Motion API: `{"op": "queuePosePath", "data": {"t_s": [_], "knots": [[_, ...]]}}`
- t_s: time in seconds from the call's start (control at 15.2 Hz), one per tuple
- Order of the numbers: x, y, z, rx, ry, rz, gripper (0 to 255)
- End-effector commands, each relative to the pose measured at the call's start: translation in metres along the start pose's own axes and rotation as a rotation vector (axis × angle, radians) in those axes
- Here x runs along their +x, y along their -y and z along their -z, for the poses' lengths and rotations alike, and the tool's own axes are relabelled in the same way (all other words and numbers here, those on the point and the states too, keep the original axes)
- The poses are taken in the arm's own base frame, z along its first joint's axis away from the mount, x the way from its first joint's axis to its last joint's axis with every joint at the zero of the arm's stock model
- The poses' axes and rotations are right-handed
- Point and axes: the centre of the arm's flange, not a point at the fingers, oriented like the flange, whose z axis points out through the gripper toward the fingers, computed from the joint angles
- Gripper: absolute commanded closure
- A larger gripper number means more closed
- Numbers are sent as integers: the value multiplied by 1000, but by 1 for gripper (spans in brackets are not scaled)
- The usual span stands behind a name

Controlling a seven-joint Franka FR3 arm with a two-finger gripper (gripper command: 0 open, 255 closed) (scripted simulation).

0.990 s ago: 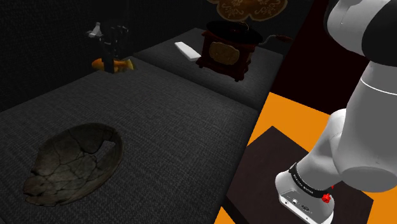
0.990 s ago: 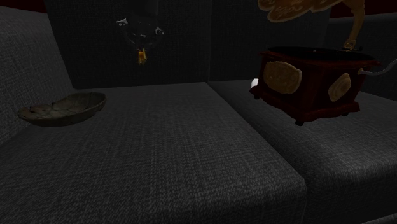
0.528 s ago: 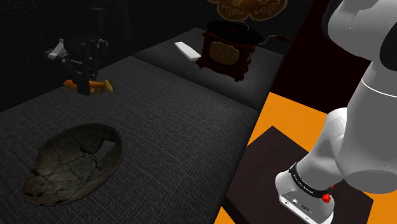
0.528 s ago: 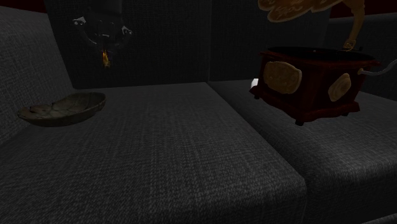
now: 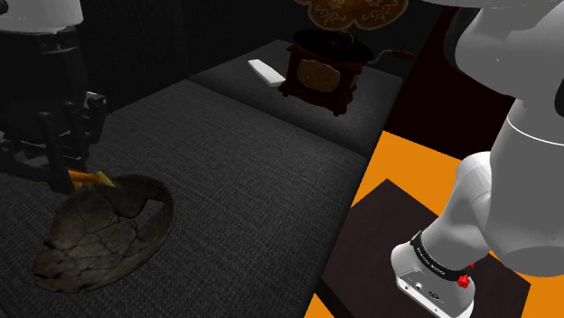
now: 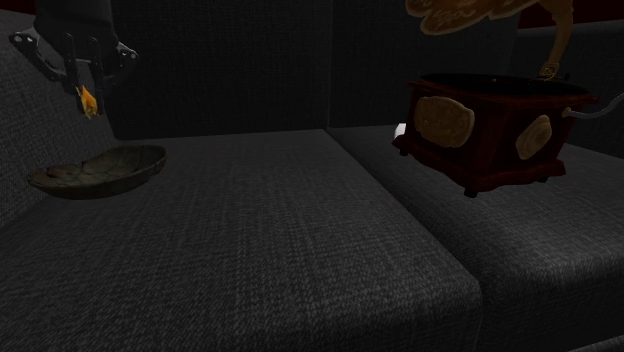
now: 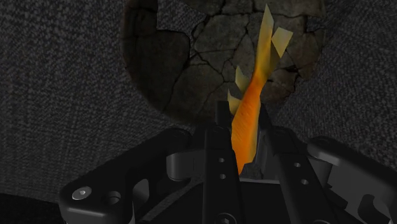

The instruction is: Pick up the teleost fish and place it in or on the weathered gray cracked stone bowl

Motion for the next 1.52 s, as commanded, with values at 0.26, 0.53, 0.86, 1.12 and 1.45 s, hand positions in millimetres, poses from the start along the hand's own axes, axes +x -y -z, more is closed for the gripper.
{"op": "queuePosePath", "data": {"t_s": [0.26, 0.53, 0.86, 1.12, 1.45], "knots": [[-5, 2, -29, 0, -1, -1, 255], [-8, -2, -50, 0, -1, -1, 255], [-10, -4, -61, 0, -1, -1, 255], [-10, -4, -61, 0, -1, -1, 255], [-10, -4, -61, 0, 0, -1, 0]]}}
